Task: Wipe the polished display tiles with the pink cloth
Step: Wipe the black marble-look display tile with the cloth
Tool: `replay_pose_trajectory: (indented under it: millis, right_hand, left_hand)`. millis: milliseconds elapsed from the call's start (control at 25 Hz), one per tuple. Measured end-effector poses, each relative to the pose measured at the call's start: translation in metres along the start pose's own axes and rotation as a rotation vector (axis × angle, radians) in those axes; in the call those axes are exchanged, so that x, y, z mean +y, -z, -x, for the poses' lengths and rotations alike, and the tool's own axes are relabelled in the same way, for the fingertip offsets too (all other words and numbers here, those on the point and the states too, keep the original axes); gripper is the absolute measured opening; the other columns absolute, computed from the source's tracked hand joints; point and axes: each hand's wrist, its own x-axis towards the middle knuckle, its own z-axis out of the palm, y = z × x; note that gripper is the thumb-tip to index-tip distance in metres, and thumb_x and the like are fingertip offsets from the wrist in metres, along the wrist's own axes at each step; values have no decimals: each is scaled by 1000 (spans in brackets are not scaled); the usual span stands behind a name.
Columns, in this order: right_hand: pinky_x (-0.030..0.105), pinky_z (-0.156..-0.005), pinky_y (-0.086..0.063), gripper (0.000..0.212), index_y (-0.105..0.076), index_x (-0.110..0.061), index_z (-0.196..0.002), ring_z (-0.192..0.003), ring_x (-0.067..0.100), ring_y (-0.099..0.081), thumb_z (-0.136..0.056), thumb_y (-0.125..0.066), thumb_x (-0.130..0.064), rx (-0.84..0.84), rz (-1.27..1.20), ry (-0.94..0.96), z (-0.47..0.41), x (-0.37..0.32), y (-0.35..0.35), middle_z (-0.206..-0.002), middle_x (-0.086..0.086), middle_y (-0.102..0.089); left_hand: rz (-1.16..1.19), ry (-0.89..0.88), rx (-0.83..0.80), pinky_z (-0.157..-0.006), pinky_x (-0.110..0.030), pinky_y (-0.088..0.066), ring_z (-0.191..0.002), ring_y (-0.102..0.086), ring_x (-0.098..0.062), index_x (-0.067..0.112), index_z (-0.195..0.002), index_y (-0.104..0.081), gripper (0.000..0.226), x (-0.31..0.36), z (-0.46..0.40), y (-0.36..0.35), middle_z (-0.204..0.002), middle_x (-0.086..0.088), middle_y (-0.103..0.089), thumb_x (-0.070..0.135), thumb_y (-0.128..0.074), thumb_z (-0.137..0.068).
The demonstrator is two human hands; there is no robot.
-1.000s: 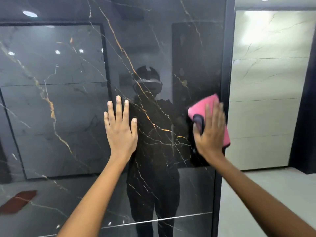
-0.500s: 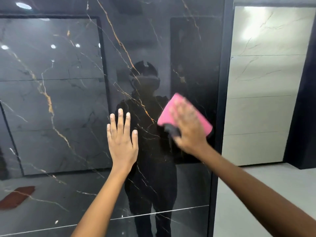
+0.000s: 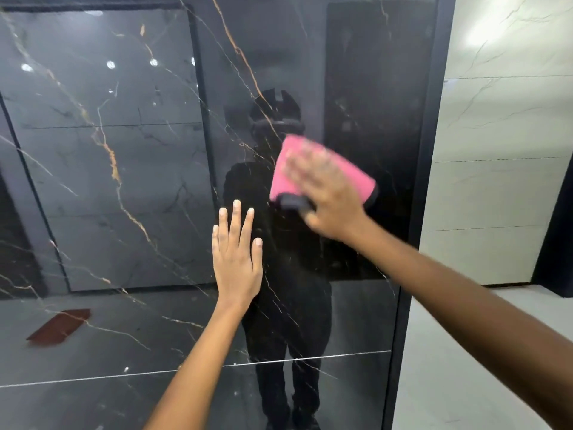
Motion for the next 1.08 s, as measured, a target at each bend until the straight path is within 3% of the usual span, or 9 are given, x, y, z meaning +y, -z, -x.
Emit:
replay_pose_trajectory:
  millis: [120, 200, 320, 440, 520, 680, 760, 960, 1080]
  right_hand:
    - [38, -121, -3, 73, -44, -10, -143, -148, 23, -7, -76, -70, -25, -465, 81, 549, 106, -45, -18, -151, 9, -38]
    - [39, -121, -3, 81, -39, -14, -146, -148, 22, -4, -73, -73, -24, -586, 127, 738, 119, -27, -8, -153, 8, -35]
    - [43, -113, -25, 68, -51, -11, -135, -134, 29, -37, -73, -78, -15, -184, 74, 293, 44, 19, 15, -140, 14, -51]
    - [47, -109, -32, 53, -61, -7, -126, -128, 36, -44, -76, -75, -12, 136, 33, -178, -16, 14, 11, -133, 17, -55]
    - [47, -113, -29, 55, -60, -6, -129, -132, 34, -42, -76, -73, -14, 19, -18, 29, 28, -27, -25, -137, 17, -53]
    - [36, -121, 2, 68, -50, -12, -139, -142, 20, -31, -74, -71, -19, -646, 36, 712, 165, -82, -38, -148, 6, -43]
    - [35, -121, 2, 61, -55, -11, -135, -139, 20, -36, -76, -68, -17, -637, -14, 806, 155, -54, -22, -144, 7, -48]
    - [46, -115, -27, 45, -59, -7, -130, -134, 31, -41, -90, -65, -26, 40, 49, -49, 44, 32, 24, -139, 12, -52]
    - [44, -119, -17, 59, -49, -13, -139, -142, 26, -30, -85, -69, -25, -121, 50, 107, 113, -6, -2, -146, 6, -43]
  left_hand:
    - [-10, 130, 2, -120, -36, 5, -150, 7, -17, 20, -152, -28, 51, -12, 23, 2, -163, 1, -7, 32, -30, -102]
    - [-65, 119, -22, -119, -40, 3, -150, 9, -17, 21, -153, -23, 52, -22, 35, 5, -163, 2, -5, 32, -29, -102]
    - [-86, 36, -42, -120, -37, 2, -151, 6, -18, 22, -153, -22, 52, -33, 38, 10, -163, 3, -6, 29, -30, -102]
    - [-24, 37, -53, -121, -35, 5, -151, 4, -19, 22, -153, -22, 51, -36, 39, 8, -163, 5, -5, 27, -29, -102]
    - [64, 67, -57, -121, -34, 8, -151, 4, -19, 22, -153, -23, 50, -34, 43, 8, -163, 8, -4, 29, -25, -104]
    - [73, 111, -74, -121, -33, 7, -151, 4, -18, 18, -152, -26, 49, -30, 46, 10, -163, 8, -5, 29, -24, -104]
    - [32, 124, -87, -121, -33, 7, -151, 5, -19, 19, -153, -23, 50, -30, 54, 7, -163, 8, -2, 28, -24, -104]
    - [-27, 154, -93, -120, -35, 9, -150, 12, -16, 16, -153, -20, 53, -27, 72, -5, -162, 5, 1, 28, -28, -103]
    - [-39, 184, -80, -119, -35, 10, -149, 15, -15, 14, -153, -21, 55, -22, 71, -9, -162, 1, 0, 29, -30, -102]
